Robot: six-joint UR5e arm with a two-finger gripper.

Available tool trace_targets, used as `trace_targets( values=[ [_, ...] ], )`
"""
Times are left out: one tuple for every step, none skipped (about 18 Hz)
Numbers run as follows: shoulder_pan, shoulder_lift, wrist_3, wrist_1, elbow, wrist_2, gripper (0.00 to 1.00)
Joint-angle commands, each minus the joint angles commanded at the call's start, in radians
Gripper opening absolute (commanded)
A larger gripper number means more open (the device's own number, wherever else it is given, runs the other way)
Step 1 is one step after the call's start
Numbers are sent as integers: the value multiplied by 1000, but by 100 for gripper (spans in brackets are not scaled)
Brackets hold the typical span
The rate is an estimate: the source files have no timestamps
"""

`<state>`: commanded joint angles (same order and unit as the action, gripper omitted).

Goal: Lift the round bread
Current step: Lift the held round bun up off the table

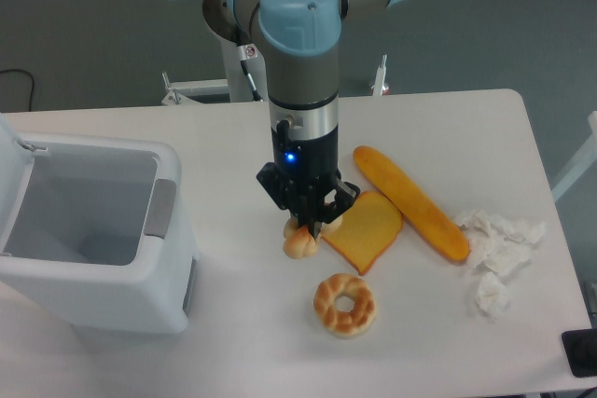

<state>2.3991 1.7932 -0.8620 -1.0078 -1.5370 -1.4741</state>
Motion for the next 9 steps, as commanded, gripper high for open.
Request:
trace_targets(
  values=[
    [2,-2,-24,-2,0,0,7],
    [3,-6,-49,-3,0,-2,7],
    [5,-8,-61,-3,0,-2,7],
    [9,-12,-68,-11,0,-2,7],
    [18,-15,-72,-24,0,-2,7],
    [23,-20,-92,-44,5,0,7],
    [25,-24,-127,-73,5,0,7],
    [29,-29,-178,-104,5,-2,7],
    [43,-37,-231,-133,5,-2,7]
  ],
)
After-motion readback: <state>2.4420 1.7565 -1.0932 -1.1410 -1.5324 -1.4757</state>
